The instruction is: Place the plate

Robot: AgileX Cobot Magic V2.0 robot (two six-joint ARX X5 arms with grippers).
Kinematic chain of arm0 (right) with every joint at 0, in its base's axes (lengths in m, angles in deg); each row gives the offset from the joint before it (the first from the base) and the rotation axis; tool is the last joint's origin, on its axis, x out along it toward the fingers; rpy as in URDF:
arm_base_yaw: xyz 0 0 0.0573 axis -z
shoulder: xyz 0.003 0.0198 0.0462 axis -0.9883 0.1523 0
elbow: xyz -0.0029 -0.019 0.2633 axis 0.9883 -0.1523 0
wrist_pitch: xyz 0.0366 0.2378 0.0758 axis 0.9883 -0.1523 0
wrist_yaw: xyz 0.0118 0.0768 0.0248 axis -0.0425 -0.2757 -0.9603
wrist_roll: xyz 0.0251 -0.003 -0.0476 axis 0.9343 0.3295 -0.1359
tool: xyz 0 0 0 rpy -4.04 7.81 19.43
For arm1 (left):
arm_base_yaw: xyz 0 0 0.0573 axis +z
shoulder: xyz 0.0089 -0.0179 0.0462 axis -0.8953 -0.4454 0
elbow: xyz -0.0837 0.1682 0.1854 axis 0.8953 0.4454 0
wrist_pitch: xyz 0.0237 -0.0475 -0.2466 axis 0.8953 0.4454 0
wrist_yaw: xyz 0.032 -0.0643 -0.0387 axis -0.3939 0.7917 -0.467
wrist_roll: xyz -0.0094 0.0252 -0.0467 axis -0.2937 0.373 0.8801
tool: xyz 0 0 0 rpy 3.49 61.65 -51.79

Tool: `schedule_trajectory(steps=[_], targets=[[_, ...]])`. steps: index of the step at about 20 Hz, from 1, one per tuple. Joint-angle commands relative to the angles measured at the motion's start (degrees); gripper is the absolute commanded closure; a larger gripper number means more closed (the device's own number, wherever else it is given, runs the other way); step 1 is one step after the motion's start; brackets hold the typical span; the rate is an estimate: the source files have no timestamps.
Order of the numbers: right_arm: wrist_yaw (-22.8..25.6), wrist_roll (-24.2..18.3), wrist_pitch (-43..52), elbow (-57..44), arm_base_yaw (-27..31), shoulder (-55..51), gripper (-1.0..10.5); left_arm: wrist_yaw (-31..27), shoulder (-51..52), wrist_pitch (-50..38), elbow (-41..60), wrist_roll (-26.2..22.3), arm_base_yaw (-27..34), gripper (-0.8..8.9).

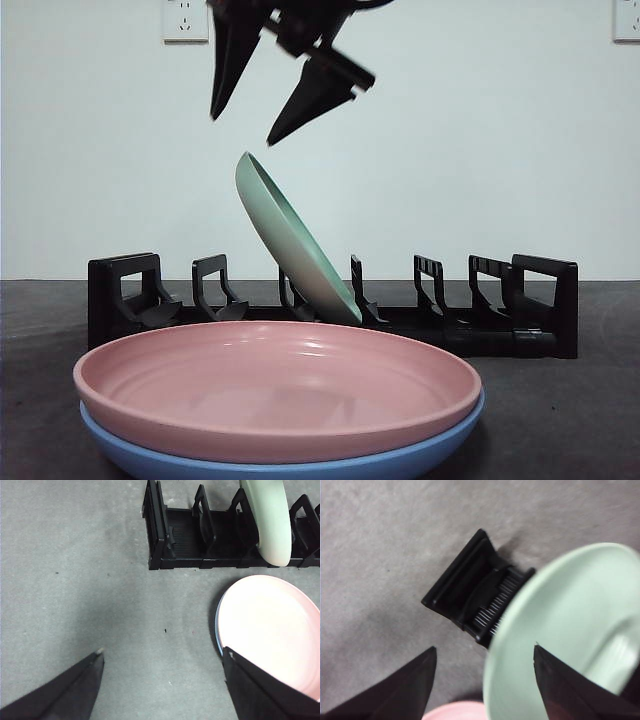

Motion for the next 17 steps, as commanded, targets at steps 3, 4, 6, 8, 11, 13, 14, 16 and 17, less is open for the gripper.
schedule_trajectory(steps=[3, 4, 6, 8, 11, 13, 14, 16, 17], targets=[[-0.1, 0.4, 0.1, 2.1, -0.4, 4.2, 6.7, -0.1, -0.3, -0.6, -1.0, 0.4, -0.1, 4.36], [-0.1, 0.4, -0.1, 2.1, -0.4, 4.5, 7.0, -0.1, -0.3, -0.7, -1.0, 0.4, -0.1, 4.37], [-0.1, 0.4, 0.1, 2.1, -0.4, 4.9, 7.9, -0.2, -0.3, -0.9, -1.0, 0.4, -0.1, 4.37], [-0.2, 0.4, 0.4, 2.1, -0.4, 4.9, 8.7, -0.2, -0.3, -0.9, -1.0, 0.4, -0.1, 4.36], [-0.3, 0.4, 0.3, 2.1, -0.4, 4.9, 9.3, -0.2, -0.3, -0.9, -1.0, 0.4, -0.1, 4.37], [-1.2, 0.4, 0.5, 2.1, -0.4, 4.8, 9.3, -0.3, -0.3, -0.9, -1.0, 0.4, -0.1, 4.37], [-2.6, 0.4, 0.5, 2.3, -0.4, 4.7, 9.3, -0.5, -0.3, -0.9, -1.0, 0.4, -0.1, 4.37], [-5.3, 0.2, -0.2, 3.7, 0.0, 4.1, 9.3, -0.6, -0.3, -0.9, -1.0, 0.5, -0.1, 4.37], [-6.0, -0.5, -0.9, 5.0, 0.0, 3.6, 9.3, -0.6, -0.3, -1.0, -1.0, 0.5, -0.1, 4.37]])
